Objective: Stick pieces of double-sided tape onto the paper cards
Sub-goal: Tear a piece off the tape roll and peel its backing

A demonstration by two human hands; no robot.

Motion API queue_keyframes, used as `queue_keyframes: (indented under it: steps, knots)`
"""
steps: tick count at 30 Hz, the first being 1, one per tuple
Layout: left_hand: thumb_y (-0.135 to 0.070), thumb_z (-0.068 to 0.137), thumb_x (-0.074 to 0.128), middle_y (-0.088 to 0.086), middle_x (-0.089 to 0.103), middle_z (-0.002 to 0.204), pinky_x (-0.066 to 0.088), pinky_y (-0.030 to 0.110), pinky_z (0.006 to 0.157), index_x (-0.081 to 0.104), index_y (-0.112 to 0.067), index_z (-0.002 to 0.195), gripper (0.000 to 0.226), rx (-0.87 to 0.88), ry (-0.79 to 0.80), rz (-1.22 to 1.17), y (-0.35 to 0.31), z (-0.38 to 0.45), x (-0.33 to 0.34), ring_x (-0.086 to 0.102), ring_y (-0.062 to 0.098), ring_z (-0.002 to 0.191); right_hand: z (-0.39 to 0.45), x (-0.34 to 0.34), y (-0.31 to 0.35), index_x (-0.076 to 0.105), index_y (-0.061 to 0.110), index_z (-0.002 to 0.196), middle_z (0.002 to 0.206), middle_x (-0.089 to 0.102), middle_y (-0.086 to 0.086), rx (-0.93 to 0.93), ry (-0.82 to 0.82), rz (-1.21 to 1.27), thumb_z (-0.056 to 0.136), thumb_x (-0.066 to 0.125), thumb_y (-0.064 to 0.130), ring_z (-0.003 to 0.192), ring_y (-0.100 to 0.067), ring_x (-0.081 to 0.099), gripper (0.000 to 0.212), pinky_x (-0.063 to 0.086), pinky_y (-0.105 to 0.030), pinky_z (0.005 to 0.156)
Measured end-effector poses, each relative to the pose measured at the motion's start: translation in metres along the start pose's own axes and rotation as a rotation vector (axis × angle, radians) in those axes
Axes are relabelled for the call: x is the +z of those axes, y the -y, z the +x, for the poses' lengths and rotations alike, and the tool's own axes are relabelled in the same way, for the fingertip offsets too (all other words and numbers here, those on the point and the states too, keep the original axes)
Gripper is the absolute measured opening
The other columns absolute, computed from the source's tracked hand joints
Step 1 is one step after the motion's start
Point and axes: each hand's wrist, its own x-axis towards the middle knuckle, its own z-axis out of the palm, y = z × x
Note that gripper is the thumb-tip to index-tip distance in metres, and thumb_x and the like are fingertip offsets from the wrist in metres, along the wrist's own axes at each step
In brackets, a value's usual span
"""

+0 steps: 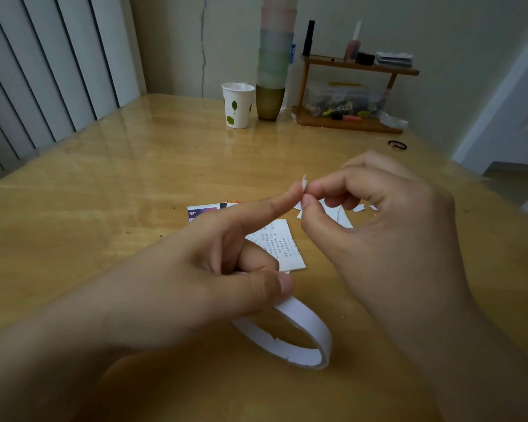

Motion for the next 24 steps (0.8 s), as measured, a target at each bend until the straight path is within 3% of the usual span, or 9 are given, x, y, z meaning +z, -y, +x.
queue_keyframes:
  steps: [7,19,24]
  knots:
    - [-0.014,0.073,0.065,-0.007,0.043,0.048,0.034,0.009,0.043,0.051,-0.041,0.128,0.063,0.01,0.026,-0.111,-0.0018,0.0004,-0.0018,0.037,0.003,0.042,0.0028,-0.003,0.002,0.069,0.021,0.067,0.068,0.058,0.007,0.129,0.059,0.177,0.072,0.068,0.018,0.069,-0.011,0.053,0.006,0.038,-0.01,0.061]
    - [-0.014,0.069,0.067,-0.001,0.039,0.048,0.035,0.008,0.042,0.058,-0.036,0.124,0.061,0.023,0.001,-0.178,-0.0055,-0.0003,-0.0028,0.036,0.005,0.042,0.0055,-0.0052,0.003,0.068,0.027,0.064,0.067,0.06,0.002,0.269,0.1,0.338,0.07,0.068,0.022,0.065,-0.013,0.055,0.008,0.047,-0.023,0.06]
    - [-0.014,0.069,0.067,-0.006,0.04,0.047,0.035,0.01,0.043,0.059,-0.035,0.124,0.06,0.025,-0.003,-0.209,-0.0057,0.0009,-0.0018,0.032,0.008,0.045,0.0068,-0.0058,0.0019,0.067,0.025,0.061,0.064,0.059,0.005,0.33,0.124,0.432,0.069,0.069,0.021,0.06,-0.004,0.049,0.009,0.04,-0.015,0.057]
